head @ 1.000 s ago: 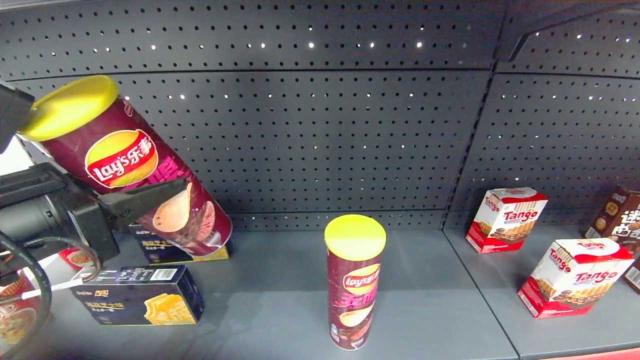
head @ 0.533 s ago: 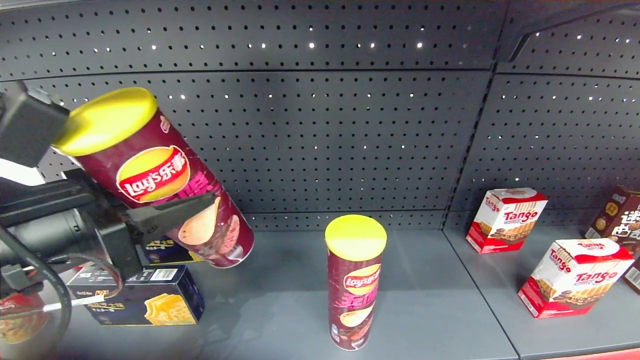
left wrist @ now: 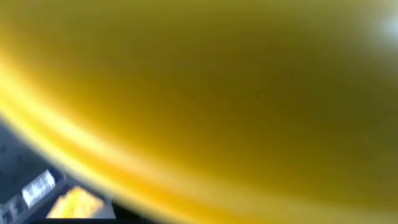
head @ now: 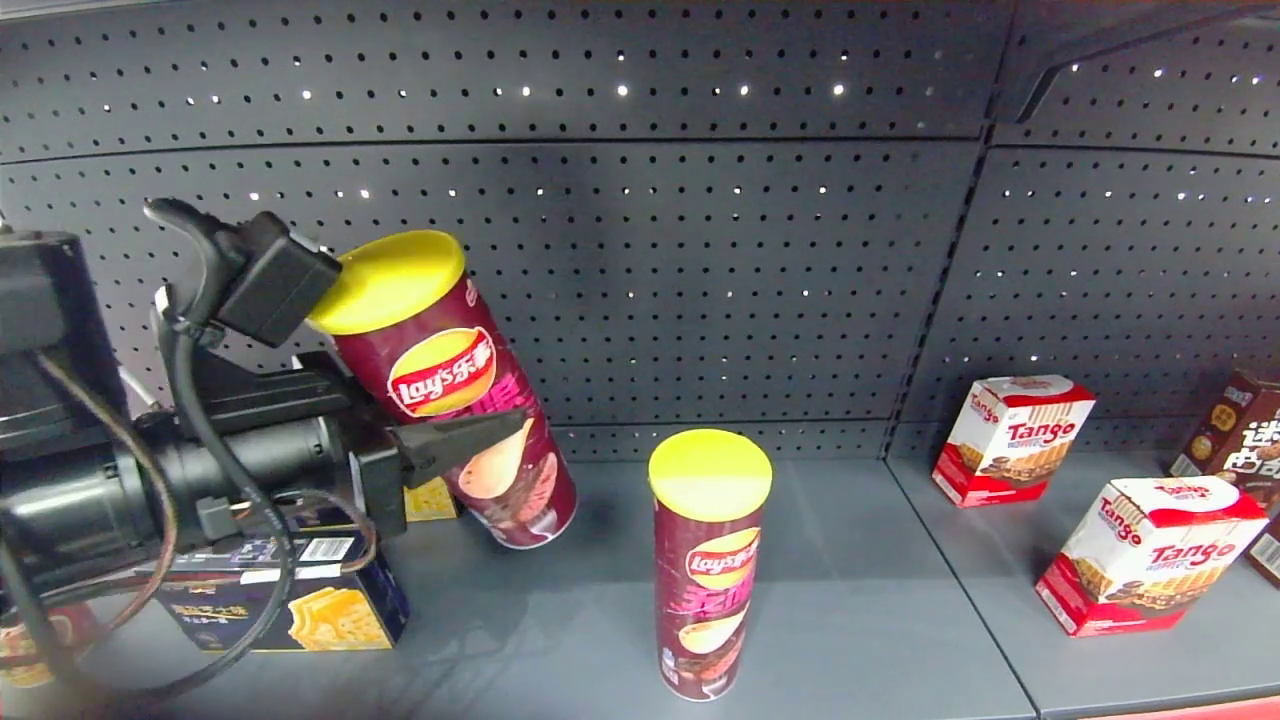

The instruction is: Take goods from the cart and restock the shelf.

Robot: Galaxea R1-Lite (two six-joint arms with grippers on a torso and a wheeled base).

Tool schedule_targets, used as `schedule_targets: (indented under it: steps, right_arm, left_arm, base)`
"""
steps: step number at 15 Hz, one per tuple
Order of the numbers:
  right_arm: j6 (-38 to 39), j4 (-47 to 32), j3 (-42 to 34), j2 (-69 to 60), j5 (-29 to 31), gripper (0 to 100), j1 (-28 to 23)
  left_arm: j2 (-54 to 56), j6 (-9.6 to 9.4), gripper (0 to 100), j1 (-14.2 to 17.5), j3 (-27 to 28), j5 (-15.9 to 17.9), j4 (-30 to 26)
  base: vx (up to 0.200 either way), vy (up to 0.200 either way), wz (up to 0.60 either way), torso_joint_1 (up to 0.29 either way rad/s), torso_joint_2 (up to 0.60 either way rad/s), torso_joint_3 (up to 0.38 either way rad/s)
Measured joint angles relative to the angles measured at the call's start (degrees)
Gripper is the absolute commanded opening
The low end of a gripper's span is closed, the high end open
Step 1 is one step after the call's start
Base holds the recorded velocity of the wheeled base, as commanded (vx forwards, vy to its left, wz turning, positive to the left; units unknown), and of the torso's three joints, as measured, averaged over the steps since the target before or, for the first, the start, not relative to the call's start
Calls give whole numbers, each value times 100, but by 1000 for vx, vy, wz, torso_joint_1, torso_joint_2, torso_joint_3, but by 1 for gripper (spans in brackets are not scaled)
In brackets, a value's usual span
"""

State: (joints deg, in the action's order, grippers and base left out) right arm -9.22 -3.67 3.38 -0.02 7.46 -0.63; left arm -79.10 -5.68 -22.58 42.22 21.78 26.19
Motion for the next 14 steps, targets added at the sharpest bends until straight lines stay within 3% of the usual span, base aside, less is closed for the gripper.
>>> schedule_targets:
  steps: [4, 7, 9, 14]
  right_arm:
    - [-6, 1, -5, 0, 23, 100, 1]
    - [-28, 335, -106, 0, -189, 100, 4]
    - [119, 367, -158, 0, -638, 100, 0]
    - [607, 405, -189, 0, -528, 100, 1]
  left_arm:
    - [-885, 18, 0, 0, 323, 134, 914]
    - [-1213, 16, 0, -5, 508, 150, 918]
    - [-1403, 2, 0, -18, 662, 152, 934]
    - [-1924, -9, 0, -38, 874, 299, 1085]
  base:
    - [0, 0, 0, 0, 0, 0]
    - [0, 0, 0, 0, 0, 0]
    - [0, 0, 0, 0, 0, 0]
    - [0, 0, 0, 0, 0, 0]
